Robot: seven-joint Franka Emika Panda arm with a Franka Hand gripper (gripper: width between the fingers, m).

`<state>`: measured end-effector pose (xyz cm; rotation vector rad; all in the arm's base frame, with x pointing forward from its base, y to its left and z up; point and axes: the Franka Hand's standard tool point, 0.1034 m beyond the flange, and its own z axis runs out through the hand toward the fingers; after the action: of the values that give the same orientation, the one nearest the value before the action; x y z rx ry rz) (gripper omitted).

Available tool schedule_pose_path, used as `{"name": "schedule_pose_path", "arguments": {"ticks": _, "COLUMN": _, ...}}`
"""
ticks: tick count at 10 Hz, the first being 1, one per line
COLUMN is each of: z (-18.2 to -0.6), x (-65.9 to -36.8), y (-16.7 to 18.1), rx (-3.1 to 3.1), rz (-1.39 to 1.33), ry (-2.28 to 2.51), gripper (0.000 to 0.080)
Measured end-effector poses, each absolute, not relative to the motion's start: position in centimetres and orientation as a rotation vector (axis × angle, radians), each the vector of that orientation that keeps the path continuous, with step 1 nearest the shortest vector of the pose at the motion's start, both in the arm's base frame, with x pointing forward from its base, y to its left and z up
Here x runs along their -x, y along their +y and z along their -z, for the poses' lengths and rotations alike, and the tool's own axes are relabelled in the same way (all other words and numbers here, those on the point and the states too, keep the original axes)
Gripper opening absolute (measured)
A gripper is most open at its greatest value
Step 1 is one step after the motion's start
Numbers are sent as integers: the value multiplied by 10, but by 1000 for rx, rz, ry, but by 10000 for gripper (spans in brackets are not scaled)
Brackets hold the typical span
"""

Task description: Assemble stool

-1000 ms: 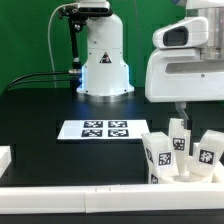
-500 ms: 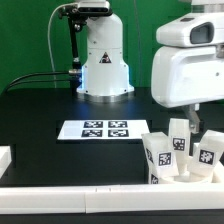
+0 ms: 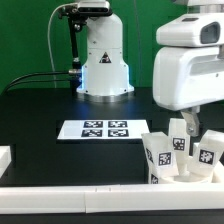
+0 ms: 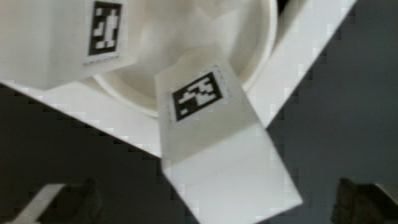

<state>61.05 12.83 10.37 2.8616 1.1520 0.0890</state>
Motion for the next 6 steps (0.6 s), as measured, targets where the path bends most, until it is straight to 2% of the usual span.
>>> {"name": "schedule_pose_path", "arguments": {"ticks": 3, "z": -92, "x": -609, "y": 129, "rx": -2713, "rz": -44, "ry": 1403, "gripper": 649}}
{"name": "schedule_pose_path", "arguments": {"ticks": 6, "z": -75, "x": -611, "y": 127, "rx": -2725, "rz": -54, "ry": 1366, "gripper": 649}}
